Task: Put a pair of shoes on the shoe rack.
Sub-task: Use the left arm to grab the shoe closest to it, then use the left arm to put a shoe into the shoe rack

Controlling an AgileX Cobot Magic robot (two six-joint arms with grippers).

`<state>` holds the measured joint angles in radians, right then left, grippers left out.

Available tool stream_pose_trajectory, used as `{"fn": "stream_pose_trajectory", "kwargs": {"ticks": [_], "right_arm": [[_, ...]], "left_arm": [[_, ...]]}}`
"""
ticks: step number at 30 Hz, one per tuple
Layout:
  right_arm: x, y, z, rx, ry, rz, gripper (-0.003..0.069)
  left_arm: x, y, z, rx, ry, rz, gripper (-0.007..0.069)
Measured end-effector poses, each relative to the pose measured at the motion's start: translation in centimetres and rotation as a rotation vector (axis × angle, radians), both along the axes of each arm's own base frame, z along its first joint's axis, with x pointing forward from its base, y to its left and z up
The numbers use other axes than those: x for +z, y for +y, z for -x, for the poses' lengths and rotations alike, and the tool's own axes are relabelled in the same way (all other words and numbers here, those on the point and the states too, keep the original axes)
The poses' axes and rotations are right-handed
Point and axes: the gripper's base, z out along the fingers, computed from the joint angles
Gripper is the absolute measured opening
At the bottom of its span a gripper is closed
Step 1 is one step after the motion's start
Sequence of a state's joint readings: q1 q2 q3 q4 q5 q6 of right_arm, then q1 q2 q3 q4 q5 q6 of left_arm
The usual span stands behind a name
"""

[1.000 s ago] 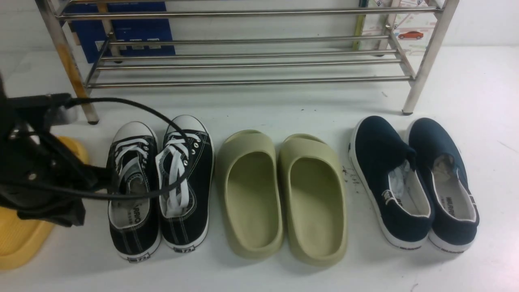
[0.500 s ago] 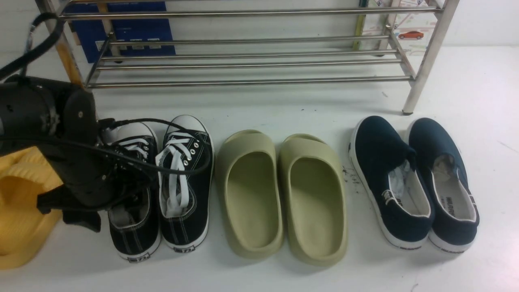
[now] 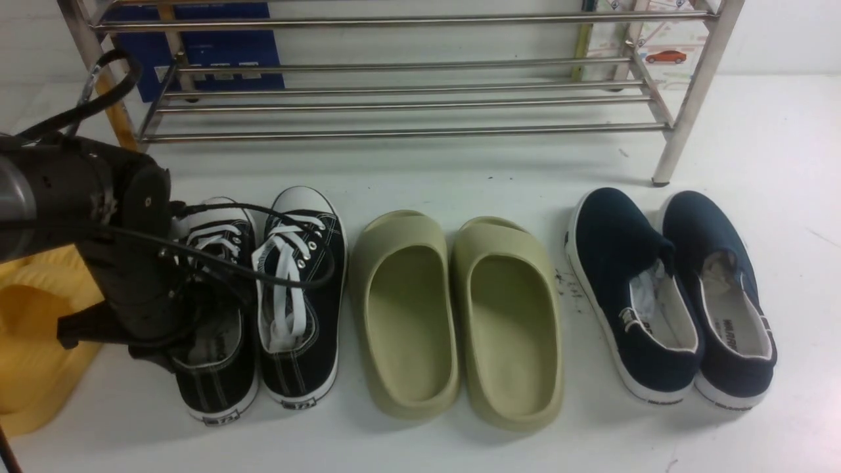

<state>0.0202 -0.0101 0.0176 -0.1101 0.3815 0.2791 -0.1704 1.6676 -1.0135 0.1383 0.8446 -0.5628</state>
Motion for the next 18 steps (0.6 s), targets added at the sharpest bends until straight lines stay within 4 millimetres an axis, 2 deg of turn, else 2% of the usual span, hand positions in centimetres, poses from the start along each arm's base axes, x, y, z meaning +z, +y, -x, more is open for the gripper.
{"fn": "stream_pose_trajectory", "kwargs": {"ticks": [4,5,7,9,12,18], "right_arm": [[0.0,0.0,0.0,0.0,0.0,0.0,0.0239],[0.0,0.0,0.0,0.0,0.0,0.0,0.0239],[0.0,0.0,0.0,0.0,0.0,0.0,0.0239],[0.0,0.0,0.0,0.0,0.0,0.0,0.0239],[0.0,0.0,0.0,0.0,0.0,0.0,0.0239],[0.0,0.0,0.0,0.0,0.0,0.0,0.0239]], "left_arm": [[2.3,0.6,0.5,-0.028,0.011,-0.001,-0.0013],[4.0,1.1,0.7,-0.042,0.001,0.003,-0.0013],[5.9,1.6,0.8,-0.059,-0.025,0.009,-0.0013],[8.7,2.1,1.1,-0.099,-0.062,0.003,-0.0013],[11.3,2.3,1.6,-0.138,-0.083,-0.007,-0.0013],[14.1,2.4,1.7,-0.162,-0.116,0.013,-0.0013]]}}
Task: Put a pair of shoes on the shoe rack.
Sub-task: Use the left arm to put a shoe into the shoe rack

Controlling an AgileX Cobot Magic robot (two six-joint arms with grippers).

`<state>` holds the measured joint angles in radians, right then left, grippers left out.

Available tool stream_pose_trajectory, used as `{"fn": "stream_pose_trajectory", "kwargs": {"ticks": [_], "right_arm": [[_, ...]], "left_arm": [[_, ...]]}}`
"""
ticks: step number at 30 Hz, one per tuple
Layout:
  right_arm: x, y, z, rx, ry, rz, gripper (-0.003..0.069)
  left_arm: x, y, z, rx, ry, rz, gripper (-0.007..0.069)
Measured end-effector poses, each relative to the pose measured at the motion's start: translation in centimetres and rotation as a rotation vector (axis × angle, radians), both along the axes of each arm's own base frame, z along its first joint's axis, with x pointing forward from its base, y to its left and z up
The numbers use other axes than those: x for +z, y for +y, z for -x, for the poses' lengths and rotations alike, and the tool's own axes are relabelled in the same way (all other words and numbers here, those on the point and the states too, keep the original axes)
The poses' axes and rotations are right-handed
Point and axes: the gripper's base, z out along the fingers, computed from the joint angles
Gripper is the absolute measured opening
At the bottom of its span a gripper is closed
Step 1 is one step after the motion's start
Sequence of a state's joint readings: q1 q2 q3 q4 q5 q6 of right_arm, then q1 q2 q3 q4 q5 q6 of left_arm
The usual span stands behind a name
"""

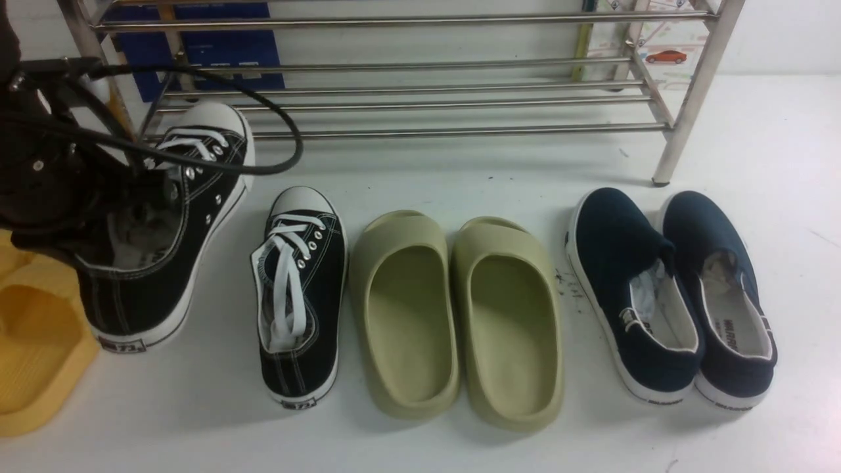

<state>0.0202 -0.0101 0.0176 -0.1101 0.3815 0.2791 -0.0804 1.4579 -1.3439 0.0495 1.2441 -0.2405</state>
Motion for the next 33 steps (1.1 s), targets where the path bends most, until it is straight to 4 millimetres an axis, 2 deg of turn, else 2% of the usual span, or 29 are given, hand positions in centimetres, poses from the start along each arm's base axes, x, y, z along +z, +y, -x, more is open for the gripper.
{"fn": "stream_pose_trajectory", "kwargs": {"ticks": [5,11,15,22,23,27,33], "right_arm": [[0.0,0.0,0.0,0.0,0.0,0.0,0.0239],[0.0,0.0,0.0,0.0,0.0,0.0,0.0239],[0.0,0.0,0.0,0.0,0.0,0.0,0.0239],[0.0,0.0,0.0,0.0,0.0,0.0,0.0239],[0.0,0.0,0.0,0.0,0.0,0.0,0.0239],[0.0,0.0,0.0,0.0,0.0,0.0,0.0239],[0.0,0.0,0.0,0.0,0.0,0.0,0.0239]], "left_arm": [[1.1,0.5,-1.7,0.008,-0.043,0.01,-0.0013],[0.7,0.5,-6.4,0.005,-0.048,0.006,-0.0013],[0.6,1.5,-9.6,0.027,-0.078,0.005,-0.0013],[-0.6,2.6,-13.9,0.022,-0.103,-0.003,-0.0013],[-0.4,2.6,-14.0,0.022,-0.107,-0.003,-0.0013],[-2.2,2.6,-15.4,0.023,-0.08,0.003,-0.0013],[-3.7,2.6,-16.2,0.019,-0.054,0.003,-0.0013]]}}
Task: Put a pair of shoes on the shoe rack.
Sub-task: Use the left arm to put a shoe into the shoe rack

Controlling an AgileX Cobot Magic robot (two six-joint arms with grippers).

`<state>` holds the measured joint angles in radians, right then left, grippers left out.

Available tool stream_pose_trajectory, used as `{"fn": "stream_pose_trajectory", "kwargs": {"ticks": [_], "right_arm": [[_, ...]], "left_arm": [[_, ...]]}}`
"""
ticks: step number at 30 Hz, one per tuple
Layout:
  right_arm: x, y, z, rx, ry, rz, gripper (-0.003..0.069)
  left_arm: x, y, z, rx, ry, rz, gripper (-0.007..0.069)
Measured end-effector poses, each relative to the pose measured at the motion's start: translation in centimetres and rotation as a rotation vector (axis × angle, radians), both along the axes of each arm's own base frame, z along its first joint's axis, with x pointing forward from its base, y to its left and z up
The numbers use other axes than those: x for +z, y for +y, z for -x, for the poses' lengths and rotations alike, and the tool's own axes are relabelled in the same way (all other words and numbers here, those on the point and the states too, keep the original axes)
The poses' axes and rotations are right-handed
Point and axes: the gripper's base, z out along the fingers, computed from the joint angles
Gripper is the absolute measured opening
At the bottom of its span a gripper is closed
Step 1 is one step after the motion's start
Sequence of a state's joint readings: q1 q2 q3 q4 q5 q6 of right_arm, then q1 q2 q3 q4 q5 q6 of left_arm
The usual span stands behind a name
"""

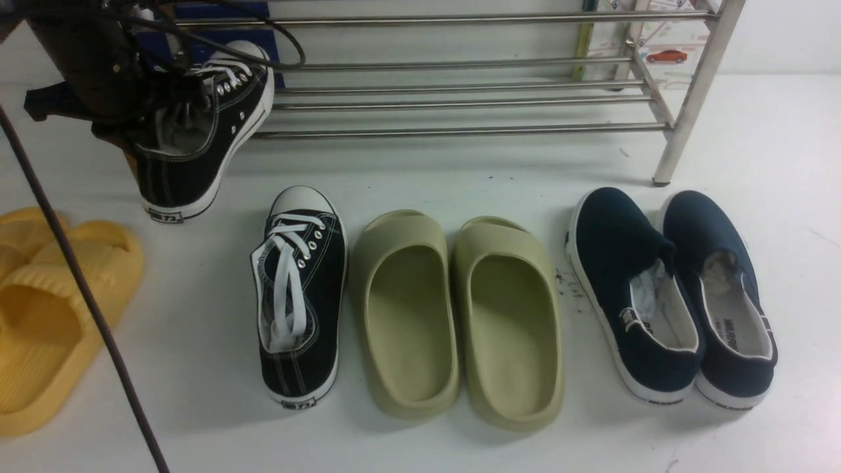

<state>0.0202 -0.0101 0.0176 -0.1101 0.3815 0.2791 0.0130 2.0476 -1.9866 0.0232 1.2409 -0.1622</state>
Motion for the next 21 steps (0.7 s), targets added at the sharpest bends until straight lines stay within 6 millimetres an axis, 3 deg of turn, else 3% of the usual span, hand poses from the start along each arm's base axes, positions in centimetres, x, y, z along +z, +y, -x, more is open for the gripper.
{"fn": "stream_pose_trajectory", "kwargs": {"ticks": [21], "right_arm": [[0.0,0.0,0.0,0.0,0.0,0.0,0.0239]], "left_arm": [[-2.3,0.1,-3.7,0.026,-0.224,0.001,-0.0013]]}}
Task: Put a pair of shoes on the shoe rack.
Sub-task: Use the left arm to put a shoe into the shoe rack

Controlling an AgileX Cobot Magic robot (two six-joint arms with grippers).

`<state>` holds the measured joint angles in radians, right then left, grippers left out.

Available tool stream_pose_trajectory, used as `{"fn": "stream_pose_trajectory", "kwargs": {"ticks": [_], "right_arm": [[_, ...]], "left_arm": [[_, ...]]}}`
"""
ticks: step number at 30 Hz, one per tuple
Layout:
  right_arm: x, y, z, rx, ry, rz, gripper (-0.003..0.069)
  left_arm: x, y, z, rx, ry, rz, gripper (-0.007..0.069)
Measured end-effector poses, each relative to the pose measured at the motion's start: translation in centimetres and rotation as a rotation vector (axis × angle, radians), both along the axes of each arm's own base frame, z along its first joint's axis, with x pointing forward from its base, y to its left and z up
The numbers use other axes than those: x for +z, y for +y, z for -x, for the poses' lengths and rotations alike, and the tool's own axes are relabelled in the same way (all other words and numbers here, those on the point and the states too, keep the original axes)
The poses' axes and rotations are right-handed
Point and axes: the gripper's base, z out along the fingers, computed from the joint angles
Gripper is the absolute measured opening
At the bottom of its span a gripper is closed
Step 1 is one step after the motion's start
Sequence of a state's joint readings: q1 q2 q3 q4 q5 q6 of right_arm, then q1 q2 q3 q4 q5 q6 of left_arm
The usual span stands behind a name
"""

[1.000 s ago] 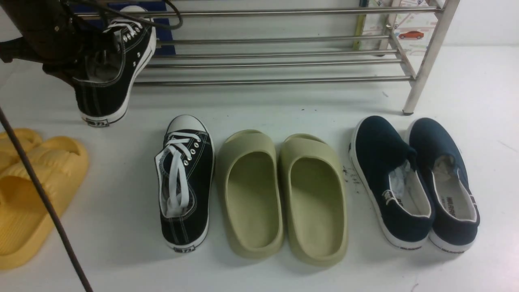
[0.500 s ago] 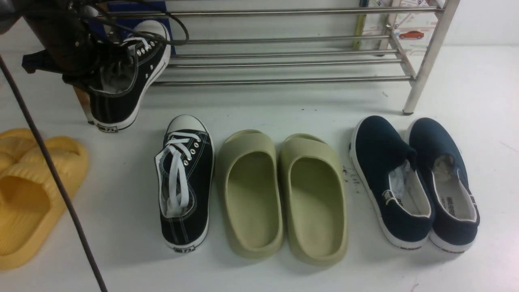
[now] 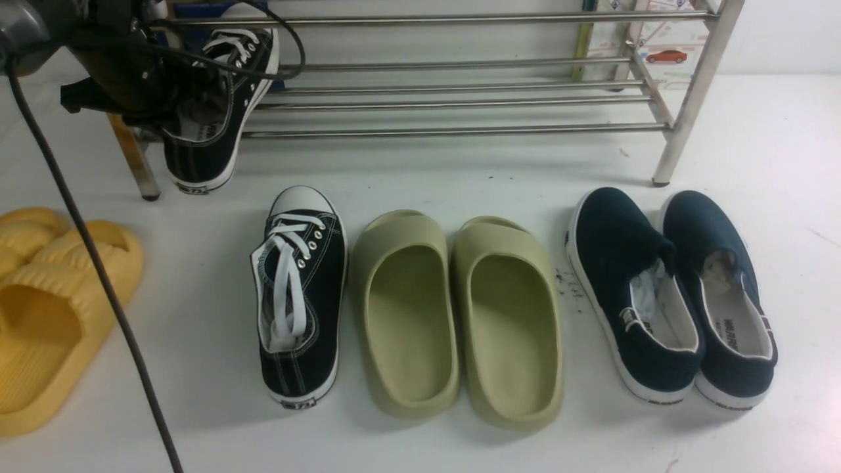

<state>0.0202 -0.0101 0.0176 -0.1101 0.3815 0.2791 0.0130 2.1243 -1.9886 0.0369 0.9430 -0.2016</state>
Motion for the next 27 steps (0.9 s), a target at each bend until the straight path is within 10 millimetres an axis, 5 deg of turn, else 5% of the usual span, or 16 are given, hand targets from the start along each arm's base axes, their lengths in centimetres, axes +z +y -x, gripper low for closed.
{"fn": "stream_pose_trajectory", "kwargs": {"ticks": [27], "right_arm": [[0.0,0.0,0.0,0.0,0.0,0.0,0.0239]], "left_arm": [[-1.0,0.1,-1.6,0.059,-0.019,0.002,0.0]]}}
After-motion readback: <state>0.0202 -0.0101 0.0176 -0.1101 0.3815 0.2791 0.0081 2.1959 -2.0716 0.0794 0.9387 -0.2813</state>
